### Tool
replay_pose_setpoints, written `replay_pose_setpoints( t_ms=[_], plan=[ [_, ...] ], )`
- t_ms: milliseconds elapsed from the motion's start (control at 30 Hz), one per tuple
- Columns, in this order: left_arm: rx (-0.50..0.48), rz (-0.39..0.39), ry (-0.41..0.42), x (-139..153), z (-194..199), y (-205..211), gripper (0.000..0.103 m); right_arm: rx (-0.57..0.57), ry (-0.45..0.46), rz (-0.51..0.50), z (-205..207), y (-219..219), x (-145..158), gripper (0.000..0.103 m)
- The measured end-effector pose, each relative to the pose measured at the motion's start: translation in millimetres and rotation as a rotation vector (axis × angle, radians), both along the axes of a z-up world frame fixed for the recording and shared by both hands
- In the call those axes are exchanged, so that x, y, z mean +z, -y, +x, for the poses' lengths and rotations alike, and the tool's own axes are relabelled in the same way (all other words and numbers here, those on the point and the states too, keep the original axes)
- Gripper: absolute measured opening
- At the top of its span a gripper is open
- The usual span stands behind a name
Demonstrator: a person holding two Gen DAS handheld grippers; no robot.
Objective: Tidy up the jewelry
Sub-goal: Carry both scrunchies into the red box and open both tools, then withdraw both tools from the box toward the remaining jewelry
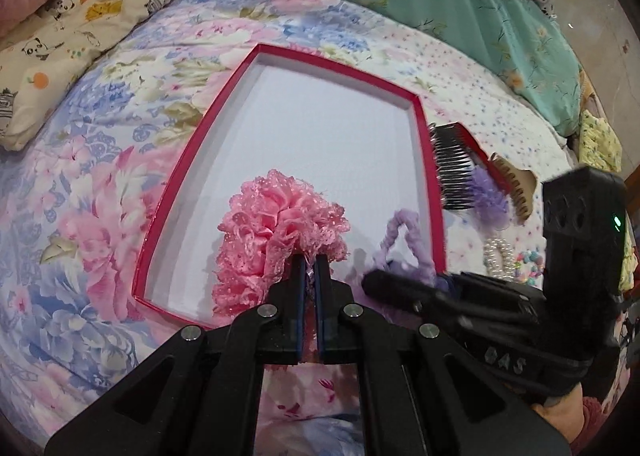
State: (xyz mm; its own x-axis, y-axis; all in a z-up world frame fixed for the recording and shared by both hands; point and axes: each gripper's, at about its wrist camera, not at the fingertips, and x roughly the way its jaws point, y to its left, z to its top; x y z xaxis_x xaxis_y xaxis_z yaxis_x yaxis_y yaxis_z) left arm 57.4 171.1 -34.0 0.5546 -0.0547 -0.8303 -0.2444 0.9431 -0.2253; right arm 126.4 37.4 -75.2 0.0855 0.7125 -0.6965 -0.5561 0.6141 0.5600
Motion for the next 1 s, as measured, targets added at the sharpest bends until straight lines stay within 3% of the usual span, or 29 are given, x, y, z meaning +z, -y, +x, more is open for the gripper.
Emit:
replay_pose_setpoints(
  t_ms=[400, 533, 600, 667, 767, 900, 1000],
  plan=[
    [-0.031, -0.059, -0.077, -20.6, -6.2, 13.1, 0.003, 0.061, 0.081, -0.156, -5.3, 30.9, 1.4, 0.022],
    [-0.009, -0.047, -0.086, -21.6, -7.1, 14.8, 0.008, 0.063, 0.056, -0.136, -2.9, 33.7, 4.5, 0.031],
    [-0.003, -0.041, -0.092, -20.0, -7.7, 14.9, 0.015, 0.055, 0.074, -0.144, -3.8, 29.0, 7.8, 0.04],
    [0.002, -0.025, -0.091, -17.5, -9.4, 16.3, 0.037, 0.049, 0.092, -0.135, -6.3, 28.0, 13.0, 0.053],
    [0.012, 0.007, -0.078, -12.7, -13.9, 18.6, 0.052, 0.04, 0.113, -0.127, -7.3, 26.4, 18.2, 0.056],
    [0.026, 0.005, -0.073, -10.5, -17.8, 19.0, 0.053, 0.017, 0.118, -0.113, -6.9, 34.2, 23.9, 0.056],
    [0.027, 0.007, -0.067, -6.5, -23.8, 21.6, 0.06, -0.006, 0.119, -0.098, -7.6, 42.9, 30.7, 0.056]
  ],
)
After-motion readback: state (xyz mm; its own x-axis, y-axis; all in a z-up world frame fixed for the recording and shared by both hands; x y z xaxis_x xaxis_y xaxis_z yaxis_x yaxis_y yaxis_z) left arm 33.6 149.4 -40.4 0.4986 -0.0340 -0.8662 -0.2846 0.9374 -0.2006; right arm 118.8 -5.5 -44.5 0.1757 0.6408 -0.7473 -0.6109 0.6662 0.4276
